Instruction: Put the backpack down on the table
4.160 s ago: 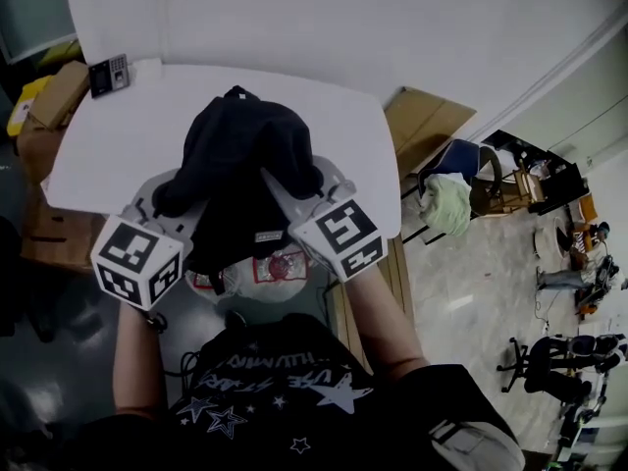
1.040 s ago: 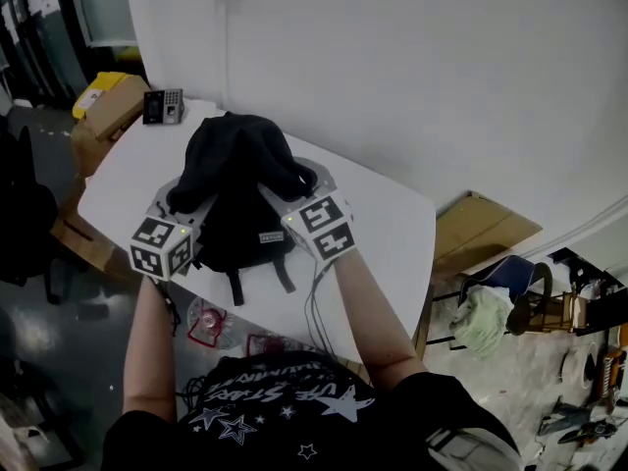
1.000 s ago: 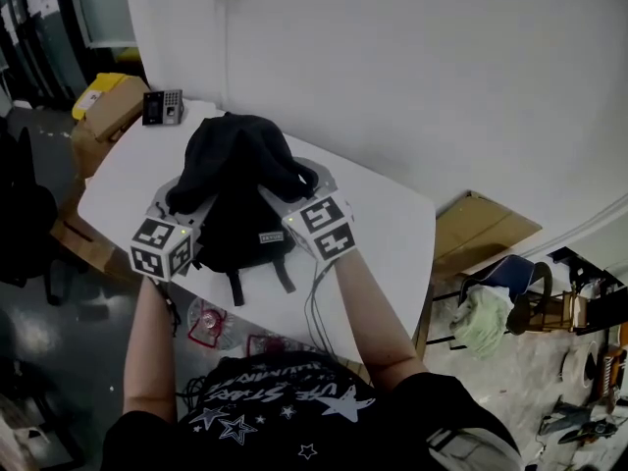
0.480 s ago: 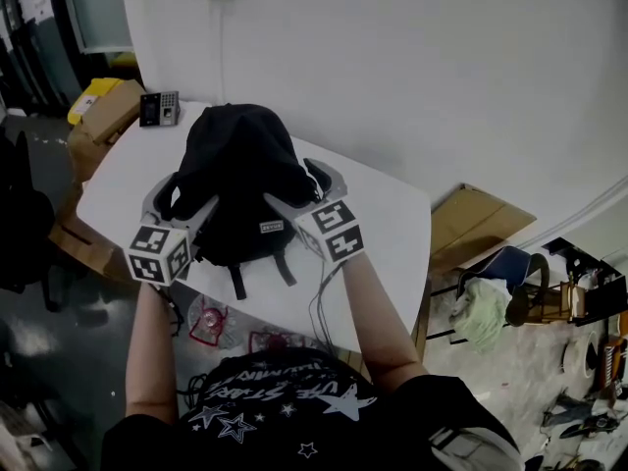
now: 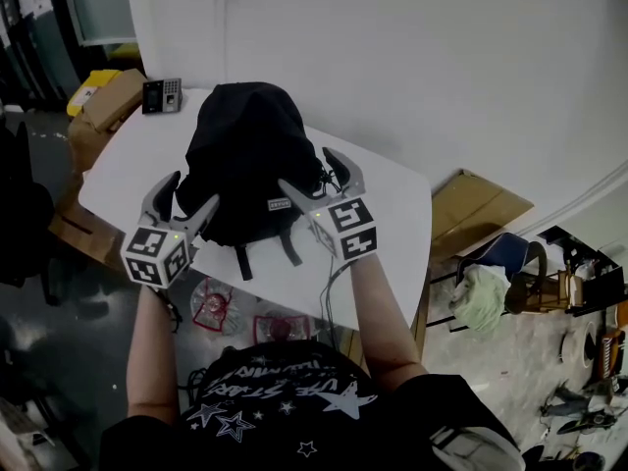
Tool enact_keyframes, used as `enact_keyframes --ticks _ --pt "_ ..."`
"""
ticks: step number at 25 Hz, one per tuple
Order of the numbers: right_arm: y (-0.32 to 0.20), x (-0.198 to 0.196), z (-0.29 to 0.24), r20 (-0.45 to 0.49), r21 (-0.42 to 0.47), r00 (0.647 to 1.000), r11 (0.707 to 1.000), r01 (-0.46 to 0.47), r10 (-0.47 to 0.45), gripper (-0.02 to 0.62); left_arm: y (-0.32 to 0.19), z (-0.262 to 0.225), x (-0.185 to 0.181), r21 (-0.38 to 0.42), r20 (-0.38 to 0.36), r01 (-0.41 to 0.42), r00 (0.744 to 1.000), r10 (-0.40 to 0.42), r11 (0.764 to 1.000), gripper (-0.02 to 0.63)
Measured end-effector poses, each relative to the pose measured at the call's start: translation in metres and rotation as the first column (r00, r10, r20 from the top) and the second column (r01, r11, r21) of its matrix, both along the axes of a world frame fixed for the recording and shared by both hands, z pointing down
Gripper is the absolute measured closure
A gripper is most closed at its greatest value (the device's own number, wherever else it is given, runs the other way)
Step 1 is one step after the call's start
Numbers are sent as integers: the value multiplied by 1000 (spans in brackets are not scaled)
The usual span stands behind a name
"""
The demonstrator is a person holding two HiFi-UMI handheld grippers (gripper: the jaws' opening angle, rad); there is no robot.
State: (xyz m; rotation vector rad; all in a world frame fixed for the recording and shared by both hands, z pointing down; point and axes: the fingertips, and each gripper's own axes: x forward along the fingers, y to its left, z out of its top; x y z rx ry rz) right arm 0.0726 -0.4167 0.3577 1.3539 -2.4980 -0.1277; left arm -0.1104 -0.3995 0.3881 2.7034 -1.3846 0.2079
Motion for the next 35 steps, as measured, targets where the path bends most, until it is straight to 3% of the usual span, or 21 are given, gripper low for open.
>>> enact_keyframes --ticks 11,13,16,18,20,24,31,35 --pt "56 -28 12 -28 -15 997 997 -71 71 196 59 30 -9 -58 1 -157 988 157 986 239" --pt "66 -36 18 -29 -21 995 996 -92 92 198 67 31 -13 -55 15 -187 982 188 981 334" --pt "83 -48 25 -26 -30 991 991 -133 132 201 81 32 -21 -55 45 -232 971 235 971 387" --pt "93 -55 31 -21 -32 986 986 -166 165 286 90 35 -29 -63 51 -256 965 259 965 482" --pt "105 -60 37 -10 -25 979 978 -206 205 366 100 41 -36 -79 47 -283 957 287 956 530" --pt "133 -68 56 14 -54 962 961 -272 273 594 118 61 -53 -123 31 -325 943 331 938 595" --pt "168 -96 92 -28 -135 978 969 -209 207 595 140 83 -63 -169 -15 -364 930 366 916 597" --pt "177 -107 98 -52 -155 986 974 -165 159 595 148 84 -66 -169 -14 -351 935 353 921 597"
